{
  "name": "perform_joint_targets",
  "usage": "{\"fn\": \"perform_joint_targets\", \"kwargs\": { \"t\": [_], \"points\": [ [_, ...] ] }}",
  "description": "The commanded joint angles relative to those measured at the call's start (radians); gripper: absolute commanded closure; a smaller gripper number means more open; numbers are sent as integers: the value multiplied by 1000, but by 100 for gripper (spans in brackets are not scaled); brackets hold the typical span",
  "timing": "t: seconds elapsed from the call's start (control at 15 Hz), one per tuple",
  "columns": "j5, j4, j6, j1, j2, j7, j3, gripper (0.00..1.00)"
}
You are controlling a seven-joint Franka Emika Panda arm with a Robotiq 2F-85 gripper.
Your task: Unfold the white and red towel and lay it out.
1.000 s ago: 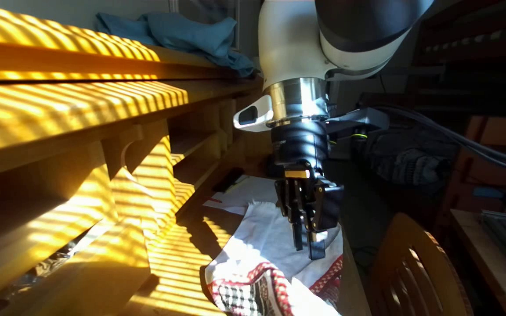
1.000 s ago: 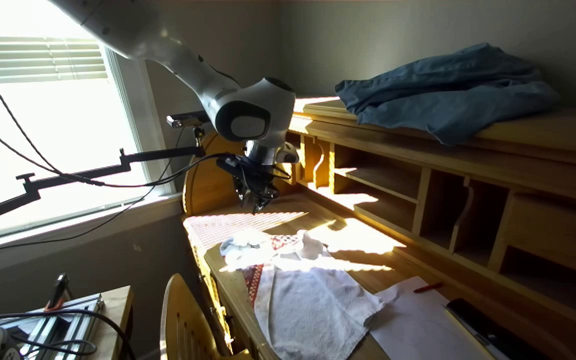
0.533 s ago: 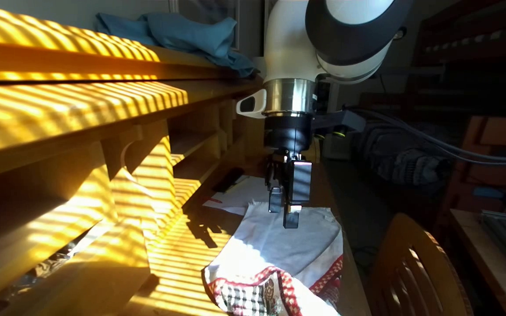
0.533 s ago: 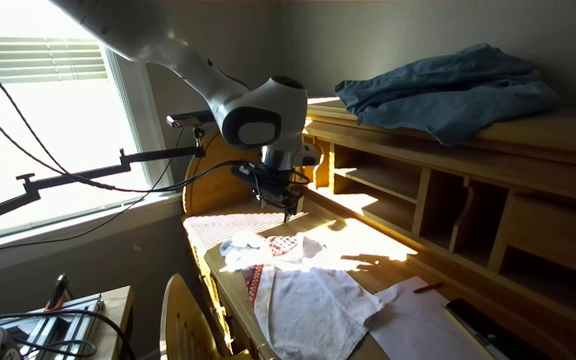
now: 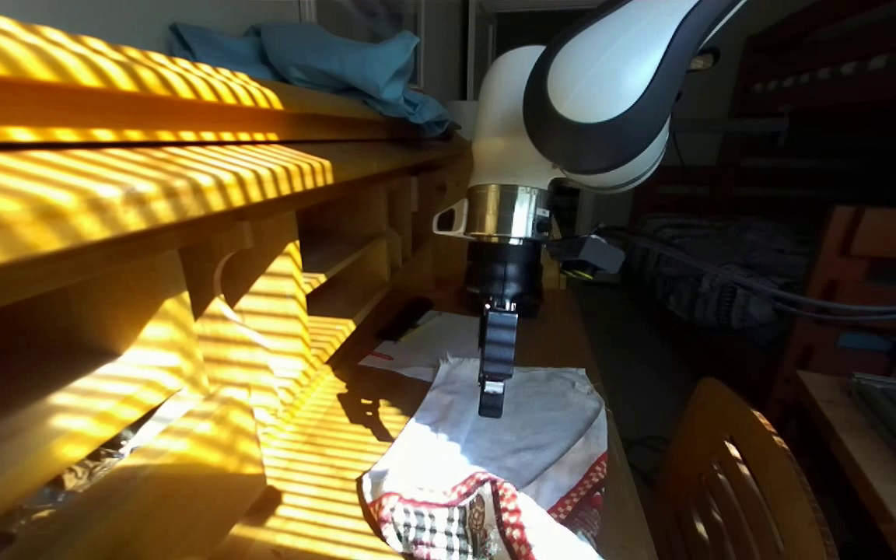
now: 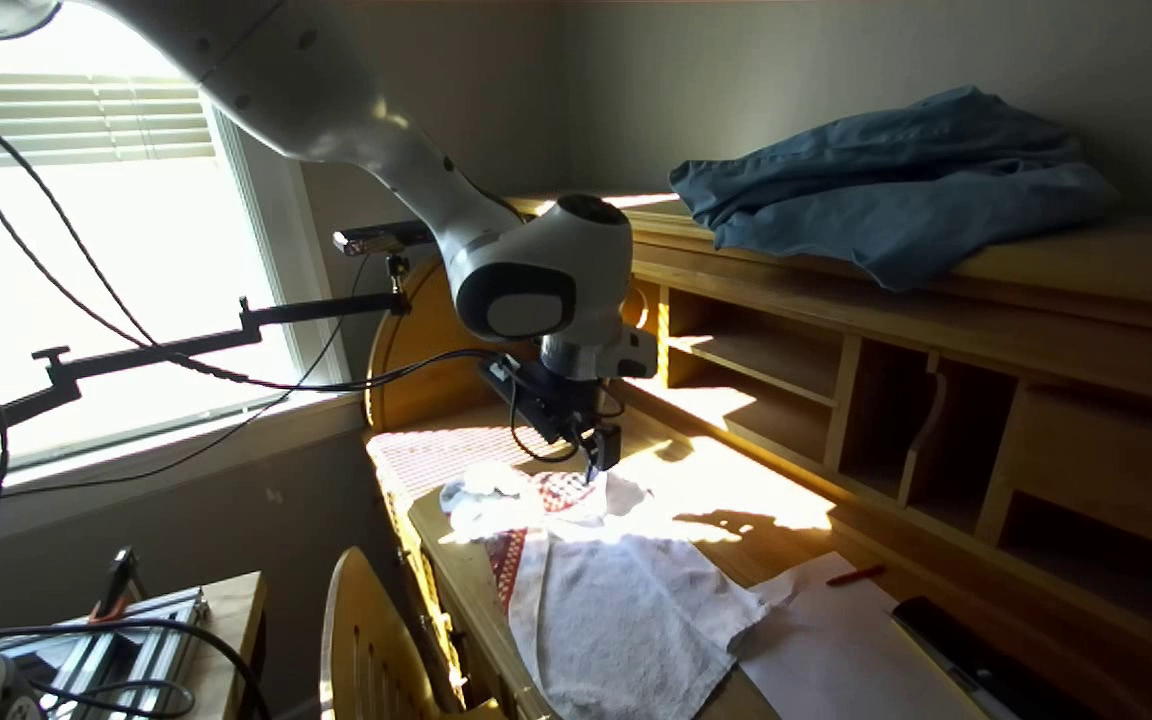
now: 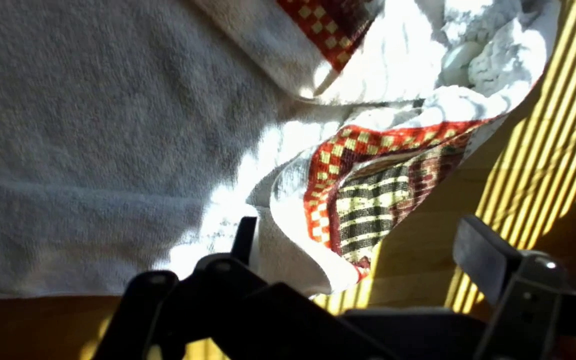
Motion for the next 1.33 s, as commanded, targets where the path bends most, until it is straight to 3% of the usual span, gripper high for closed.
{"fn": "perform_joint_targets", "kwargs": {
  "t": [0.0, 0.6, 0.93, 1.27],
  "points": [
    [89, 47, 5, -34, 79, 62, 34, 0],
    [173, 91, 127, -71, 200, 119, 76, 0],
    [238, 129, 96, -127, 251, 95, 145, 0],
    [219, 144, 86, -120, 281, 117, 144, 0]
  ]
}}
